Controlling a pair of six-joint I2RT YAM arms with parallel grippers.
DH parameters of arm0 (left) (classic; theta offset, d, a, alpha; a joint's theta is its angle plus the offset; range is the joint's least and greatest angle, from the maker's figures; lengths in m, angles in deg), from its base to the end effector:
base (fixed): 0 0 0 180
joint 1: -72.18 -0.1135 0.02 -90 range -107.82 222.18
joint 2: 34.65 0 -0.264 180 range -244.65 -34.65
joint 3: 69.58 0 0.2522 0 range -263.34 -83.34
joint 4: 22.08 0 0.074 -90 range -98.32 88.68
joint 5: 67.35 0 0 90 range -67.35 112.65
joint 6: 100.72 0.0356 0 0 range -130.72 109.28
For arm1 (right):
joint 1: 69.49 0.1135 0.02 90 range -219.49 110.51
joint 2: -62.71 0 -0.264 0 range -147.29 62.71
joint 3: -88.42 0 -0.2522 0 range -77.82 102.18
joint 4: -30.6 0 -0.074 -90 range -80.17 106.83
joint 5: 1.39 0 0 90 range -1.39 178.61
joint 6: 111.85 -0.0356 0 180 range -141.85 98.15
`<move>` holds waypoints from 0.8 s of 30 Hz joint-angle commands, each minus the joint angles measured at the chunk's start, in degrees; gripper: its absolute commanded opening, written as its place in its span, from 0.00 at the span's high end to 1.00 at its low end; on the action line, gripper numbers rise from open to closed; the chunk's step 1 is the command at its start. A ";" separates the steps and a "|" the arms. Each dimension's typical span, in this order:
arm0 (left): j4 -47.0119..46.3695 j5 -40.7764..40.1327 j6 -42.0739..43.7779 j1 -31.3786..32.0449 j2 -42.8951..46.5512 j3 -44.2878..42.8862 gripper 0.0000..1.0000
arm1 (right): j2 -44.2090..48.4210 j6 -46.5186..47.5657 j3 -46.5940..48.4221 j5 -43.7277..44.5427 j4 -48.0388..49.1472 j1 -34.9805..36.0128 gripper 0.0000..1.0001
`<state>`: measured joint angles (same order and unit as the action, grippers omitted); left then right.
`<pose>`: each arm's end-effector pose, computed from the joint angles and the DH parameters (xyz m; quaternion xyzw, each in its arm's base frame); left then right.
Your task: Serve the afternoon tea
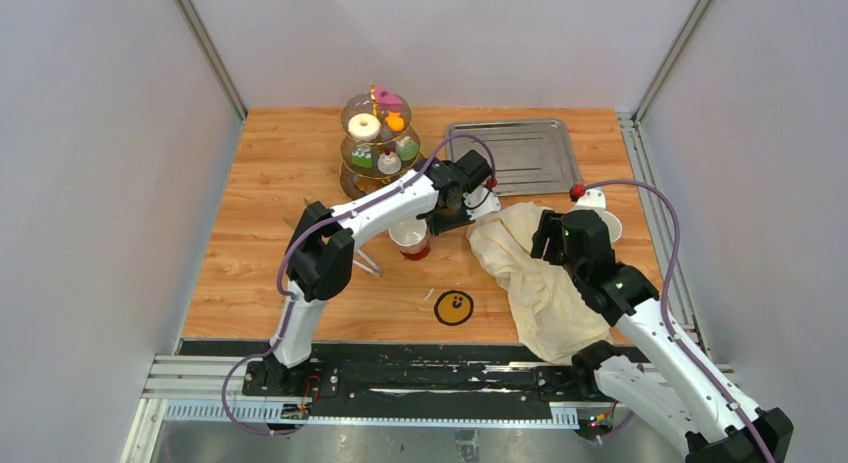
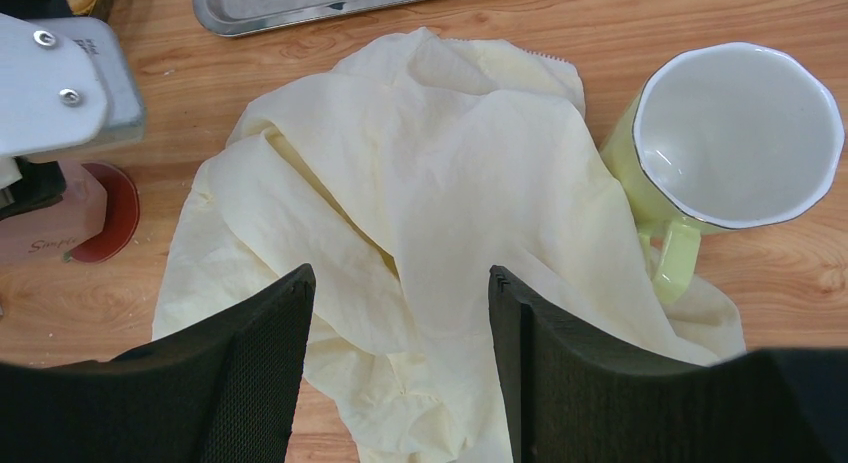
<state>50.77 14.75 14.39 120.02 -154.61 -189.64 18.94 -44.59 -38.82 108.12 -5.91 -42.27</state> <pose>0.2966 -0.3202 0.2383 0.5780 0.7993 0.0373 0.1601 0.1600 0.0689 0.2858 0.0549 0.8454 0.0845 0.5245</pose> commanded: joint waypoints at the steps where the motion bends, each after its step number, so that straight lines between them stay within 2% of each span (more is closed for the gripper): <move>1: 1.20 -2.86 0.06 0.51 -2.78 -1.51 0.66 | 0.88 1.07 0.02 0.46 -1.28 -1.03 0.37; 4: 1.12 -3.29 -0.05 0.51 -3.46 -2.17 0.59 | 1.04 1.14 0.30 0.46 -1.51 -1.03 0.37; 10: 1.03 -3.70 -0.39 0.51 -4.53 -3.85 0.52 | 1.89 1.21 0.42 0.21 -2.20 -1.05 0.37; 19: 1.09 -3.17 -1.71 0.59 -3.01 -7.44 0.48 | 2.89 1.27 0.60 0.47 -2.66 -1.12 0.37; 24: 1.12 -3.76 -1.48 0.59 -2.11 -5.81 0.48 | 2.89 1.28 0.55 0.12 -2.80 -1.13 0.36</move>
<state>51.55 11.62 13.03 120.06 -158.85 -195.59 21.26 -44.09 -38.82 108.09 -7.94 -42.27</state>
